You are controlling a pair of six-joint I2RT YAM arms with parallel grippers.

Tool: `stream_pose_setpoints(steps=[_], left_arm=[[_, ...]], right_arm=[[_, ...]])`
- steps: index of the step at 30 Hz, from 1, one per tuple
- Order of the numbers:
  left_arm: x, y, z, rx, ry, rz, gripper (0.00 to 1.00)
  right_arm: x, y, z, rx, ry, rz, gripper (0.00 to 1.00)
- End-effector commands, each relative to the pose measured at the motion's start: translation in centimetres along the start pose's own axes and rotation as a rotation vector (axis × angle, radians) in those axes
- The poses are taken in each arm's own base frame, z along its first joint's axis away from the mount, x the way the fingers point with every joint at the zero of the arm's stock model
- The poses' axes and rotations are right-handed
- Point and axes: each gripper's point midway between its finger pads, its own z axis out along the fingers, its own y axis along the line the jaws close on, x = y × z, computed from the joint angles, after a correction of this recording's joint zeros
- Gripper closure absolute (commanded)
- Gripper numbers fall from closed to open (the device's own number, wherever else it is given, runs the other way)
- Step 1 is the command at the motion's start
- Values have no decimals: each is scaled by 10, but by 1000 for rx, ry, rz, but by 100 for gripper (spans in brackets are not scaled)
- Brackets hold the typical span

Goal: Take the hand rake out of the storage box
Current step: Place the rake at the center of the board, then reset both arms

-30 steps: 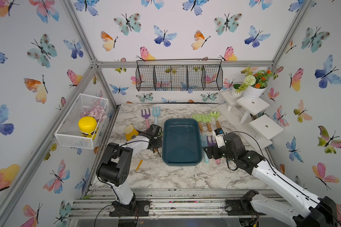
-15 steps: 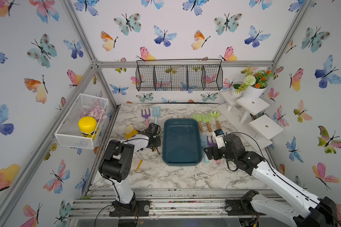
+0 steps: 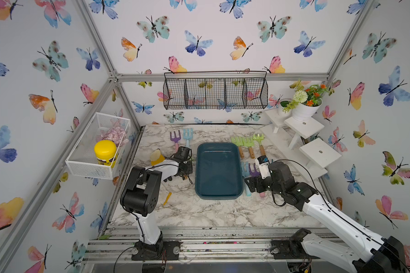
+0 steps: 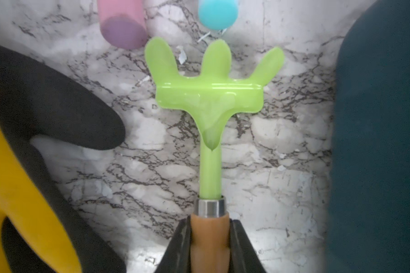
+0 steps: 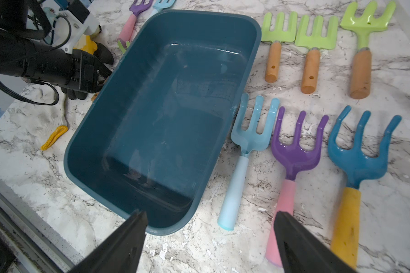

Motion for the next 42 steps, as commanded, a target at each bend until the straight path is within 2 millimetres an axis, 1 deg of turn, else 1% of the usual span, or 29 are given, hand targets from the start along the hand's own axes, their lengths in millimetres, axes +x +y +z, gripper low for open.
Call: stream_pose_setpoints(steps=[1, 5, 10, 14, 17, 19, 22, 27, 30, 32, 37, 39, 41, 42], left_arm=[[-3, 0, 4, 6, 16, 5, 77], [-5, -2, 5, 12, 16, 2, 71], [-7, -5, 5, 26, 13, 5, 57], [-7, -2, -3, 23, -11, 10, 47], [-9, -1, -14, 27, -35, 12, 43], [-11, -1, -25, 37, -62, 9, 42], [-17, -7, -47, 80, -115, 6, 42], [-30, -20, -91, 133, -221, 31, 42], [-37, -21, -122, 164, -295, 37, 43], [-38, -20, -141, 180, -339, 43, 43], [-36, -8, -180, 179, -450, 38, 43], [-34, 1, -195, 169, -525, 5, 43], [-30, 13, -205, 145, -602, -26, 42], [-28, 21, -209, 123, -642, -47, 41]], right_arm=[[3, 3, 2, -19, 7, -5, 9], [4, 3, 3, -21, 11, -6, 9], [5, 3, 6, -18, 20, -5, 9], [5, 4, 5, -25, 22, -5, 9], [4, 4, 4, -28, 15, -5, 9], [4, 4, 4, -26, 17, -5, 9], [3, 4, 4, -21, 14, -4, 9], [-1, 2, 2, -8, 1, -2, 9], [-2, 0, 0, 4, 1, -1, 9], [-3, -3, 0, 22, -6, 2, 9], [-9, -12, -1, 74, -39, 22, 9], [-14, -16, 1, 98, -54, 27, 7], [-21, -24, 3, 150, -68, 40, 0], [-24, -29, 4, 187, -78, 49, 2]])
